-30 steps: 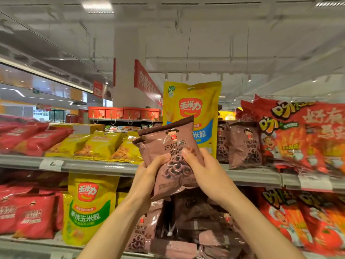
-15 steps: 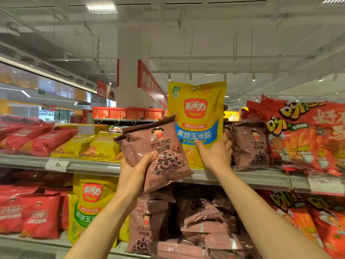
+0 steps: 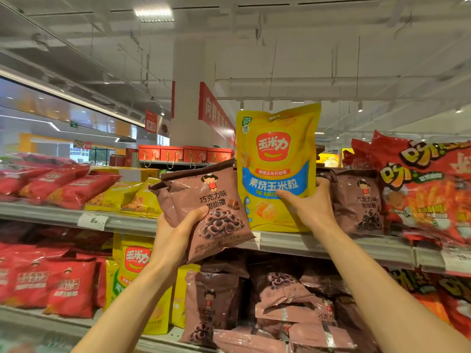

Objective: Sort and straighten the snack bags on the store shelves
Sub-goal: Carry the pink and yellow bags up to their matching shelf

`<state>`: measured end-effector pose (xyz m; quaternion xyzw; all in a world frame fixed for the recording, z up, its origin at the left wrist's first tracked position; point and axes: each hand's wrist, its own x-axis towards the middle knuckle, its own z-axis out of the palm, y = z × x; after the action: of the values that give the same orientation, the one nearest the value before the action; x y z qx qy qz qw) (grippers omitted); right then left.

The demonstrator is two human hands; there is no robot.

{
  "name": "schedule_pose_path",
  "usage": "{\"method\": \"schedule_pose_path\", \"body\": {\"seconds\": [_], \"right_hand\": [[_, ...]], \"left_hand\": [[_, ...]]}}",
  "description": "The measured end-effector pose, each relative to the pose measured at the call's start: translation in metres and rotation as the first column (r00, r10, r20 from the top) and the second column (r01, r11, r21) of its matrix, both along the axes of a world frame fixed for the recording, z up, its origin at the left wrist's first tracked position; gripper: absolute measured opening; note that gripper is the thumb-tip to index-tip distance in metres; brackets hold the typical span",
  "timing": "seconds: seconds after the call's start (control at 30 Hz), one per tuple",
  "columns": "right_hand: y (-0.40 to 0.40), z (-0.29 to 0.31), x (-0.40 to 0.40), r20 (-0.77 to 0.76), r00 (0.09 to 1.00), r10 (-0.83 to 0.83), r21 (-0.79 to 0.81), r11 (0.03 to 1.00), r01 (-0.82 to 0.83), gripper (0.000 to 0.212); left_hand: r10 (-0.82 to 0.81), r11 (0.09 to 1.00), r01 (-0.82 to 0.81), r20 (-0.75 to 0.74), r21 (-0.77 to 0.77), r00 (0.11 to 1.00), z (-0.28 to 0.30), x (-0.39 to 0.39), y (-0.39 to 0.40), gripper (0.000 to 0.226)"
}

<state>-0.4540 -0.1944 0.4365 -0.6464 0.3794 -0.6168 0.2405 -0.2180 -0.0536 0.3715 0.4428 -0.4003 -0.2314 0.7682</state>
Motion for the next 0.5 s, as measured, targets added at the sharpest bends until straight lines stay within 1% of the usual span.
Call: {"method": "schedule_pose_path", "body": {"seconds": [0.1, 0.2, 0.27, 0.43, 0.5], "right_hand": [[-0.001, 0.005, 0.003, 0.007, 1.000, 0.019, -0.032, 0.999, -0.019, 0.087], [0.000, 0.011, 0.006, -0.011, 1.000, 0.026, -0.071, 0.997, -0.026, 0.082], [0.002, 0.016, 0.007, -0.012, 0.999, 0.033, -0.102, 0.994, -0.034, 0.080], [0.013, 0.034, 0.006, 0.022, 1.000, 0.007, -0.184, 0.983, -0.003, 0.075], [0.019, 0.039, 0.002, 0.018, 1.000, 0.007, -0.182, 0.983, -0.003, 0.075]], "left_hand": [[0.009, 1.000, -0.009, 0.011, -0.013, 1.000, 0.000, 0.008, 0.004, 0.080], [0.025, 1.000, -0.025, 0.026, -0.010, 0.999, 0.001, 0.013, 0.006, 0.082], [0.042, 0.999, -0.042, 0.027, -0.001, 0.999, 0.002, 0.016, 0.007, 0.087], [0.056, 0.998, -0.056, 0.008, 0.003, 0.998, 0.001, 0.025, 0.005, 0.092], [0.048, 0.999, -0.048, 0.007, 0.000, 0.999, 0.001, 0.027, 0.003, 0.088]]}}
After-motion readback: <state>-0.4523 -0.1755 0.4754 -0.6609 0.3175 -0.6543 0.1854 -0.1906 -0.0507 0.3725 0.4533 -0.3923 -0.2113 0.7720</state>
